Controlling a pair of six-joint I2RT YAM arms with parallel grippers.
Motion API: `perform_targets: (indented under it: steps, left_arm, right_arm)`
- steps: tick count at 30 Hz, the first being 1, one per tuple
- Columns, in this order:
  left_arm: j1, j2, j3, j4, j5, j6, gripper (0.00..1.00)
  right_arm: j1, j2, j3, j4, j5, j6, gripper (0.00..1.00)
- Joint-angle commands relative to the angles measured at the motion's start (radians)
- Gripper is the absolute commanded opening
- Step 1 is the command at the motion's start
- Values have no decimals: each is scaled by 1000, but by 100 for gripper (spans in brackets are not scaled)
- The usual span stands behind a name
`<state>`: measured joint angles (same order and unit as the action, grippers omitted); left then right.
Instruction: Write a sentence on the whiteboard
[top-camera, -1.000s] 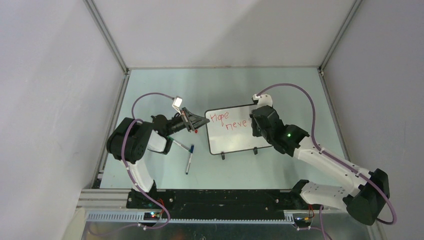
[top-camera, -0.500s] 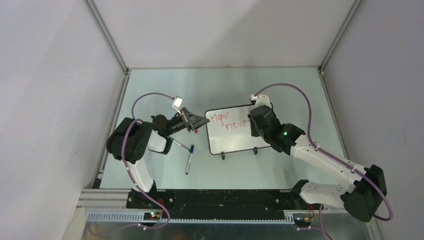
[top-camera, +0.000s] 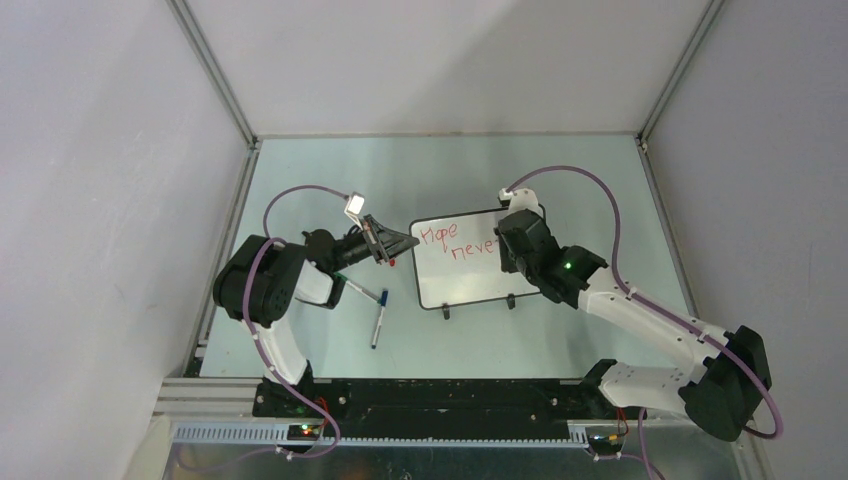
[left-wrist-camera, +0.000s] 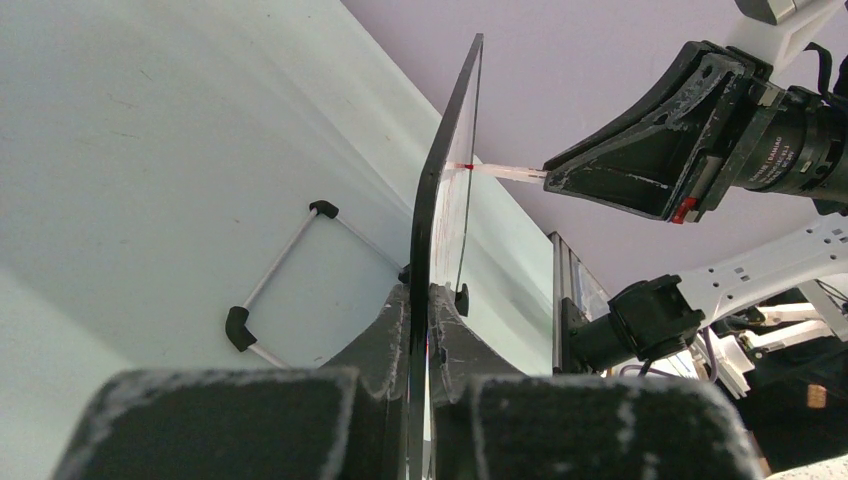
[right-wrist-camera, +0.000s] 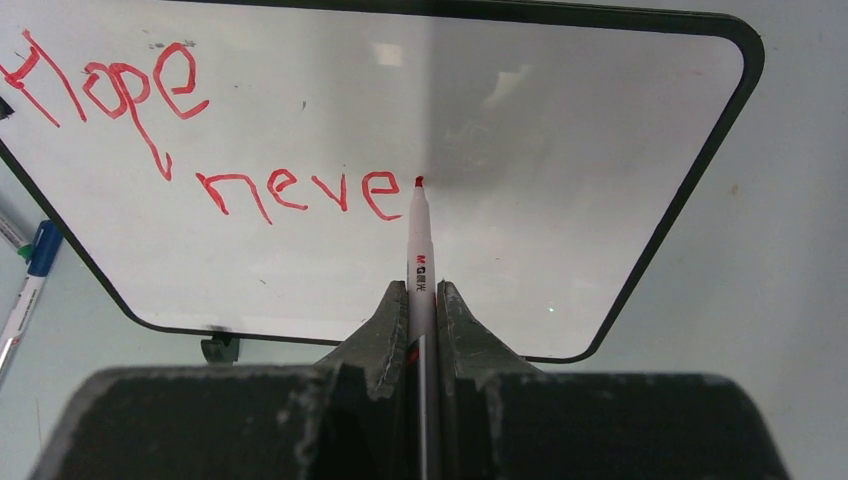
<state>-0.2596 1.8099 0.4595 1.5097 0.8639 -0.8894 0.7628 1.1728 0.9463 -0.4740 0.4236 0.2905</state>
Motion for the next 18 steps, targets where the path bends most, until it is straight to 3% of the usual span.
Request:
perform_targets:
  steps: [1, 18]
  left_arm:
    - [-15, -13, -7, 24, 24, 32, 0]
    - [-16, -14, -7, 25, 26, 32, 0]
  right_arm:
    - [-4, 11, 26, 3, 19, 5, 0]
    - [15, -11, -1, -43, 17, 34, 0]
